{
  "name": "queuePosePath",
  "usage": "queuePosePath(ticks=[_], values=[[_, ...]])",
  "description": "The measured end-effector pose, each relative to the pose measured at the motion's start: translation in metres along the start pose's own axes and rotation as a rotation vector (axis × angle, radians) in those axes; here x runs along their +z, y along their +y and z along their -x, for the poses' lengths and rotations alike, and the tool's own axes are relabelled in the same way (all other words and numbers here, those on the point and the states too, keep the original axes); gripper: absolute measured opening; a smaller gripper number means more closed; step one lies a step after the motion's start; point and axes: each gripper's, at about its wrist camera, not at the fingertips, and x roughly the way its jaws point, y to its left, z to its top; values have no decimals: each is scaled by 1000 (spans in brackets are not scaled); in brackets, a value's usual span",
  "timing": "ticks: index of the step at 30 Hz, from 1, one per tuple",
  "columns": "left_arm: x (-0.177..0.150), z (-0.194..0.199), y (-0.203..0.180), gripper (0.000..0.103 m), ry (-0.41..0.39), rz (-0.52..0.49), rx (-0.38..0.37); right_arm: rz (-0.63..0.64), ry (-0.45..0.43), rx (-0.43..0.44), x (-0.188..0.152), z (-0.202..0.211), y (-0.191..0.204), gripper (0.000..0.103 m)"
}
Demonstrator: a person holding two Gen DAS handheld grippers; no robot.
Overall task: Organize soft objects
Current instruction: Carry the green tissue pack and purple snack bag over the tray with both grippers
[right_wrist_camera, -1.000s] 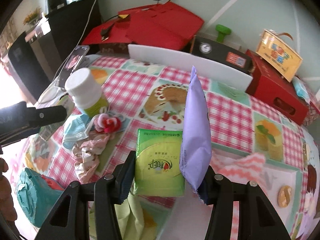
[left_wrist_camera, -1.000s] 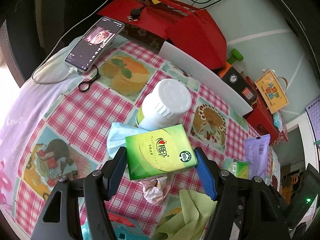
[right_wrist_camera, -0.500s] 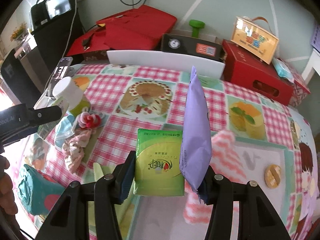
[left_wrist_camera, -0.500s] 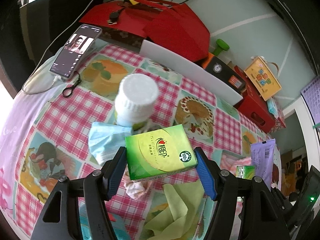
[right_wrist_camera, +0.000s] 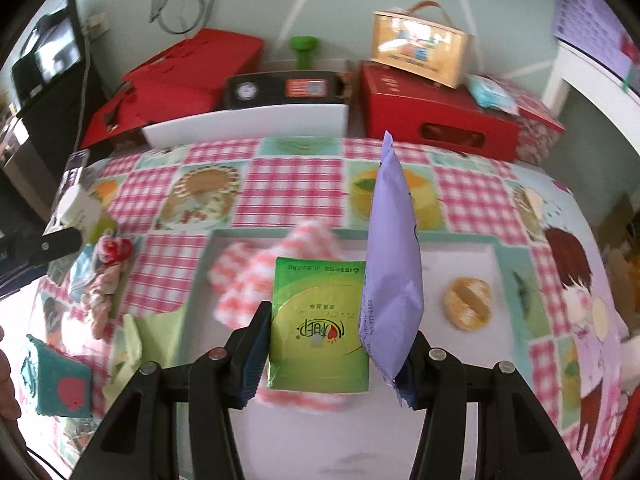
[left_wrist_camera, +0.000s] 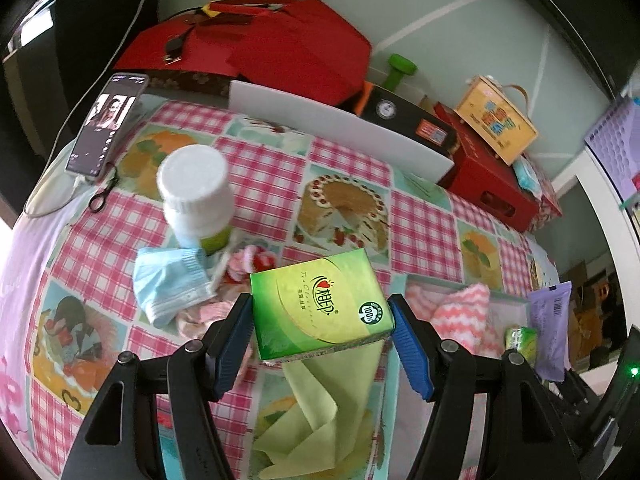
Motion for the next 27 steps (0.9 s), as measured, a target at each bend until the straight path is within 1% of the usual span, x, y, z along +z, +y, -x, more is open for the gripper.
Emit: queuePosePath(ticks=[3,7,13,16,22,27], values=[[-2,-3,-12,68,8,-28,-6,-32,-3,-39,-3,4,-20,56],[-5,-5,-28,68,16,-71,-7,-85,-11,-68,-5,9,-47,56],[-15,-10,-57,68,35,-145,-23,-144,-12,-105,-9,12,-75,56],[-22,-13,-74,68,48,-191,-32,-172,-16,-120,-11,15,-88,56],[-40,-20,-114,68,80,-295,-73,-237,-17,-156,-16,20,-115,56],[-57,-24,-142,68,103,-374,-92,-273,-11,-177,-21,21,-131,56]])
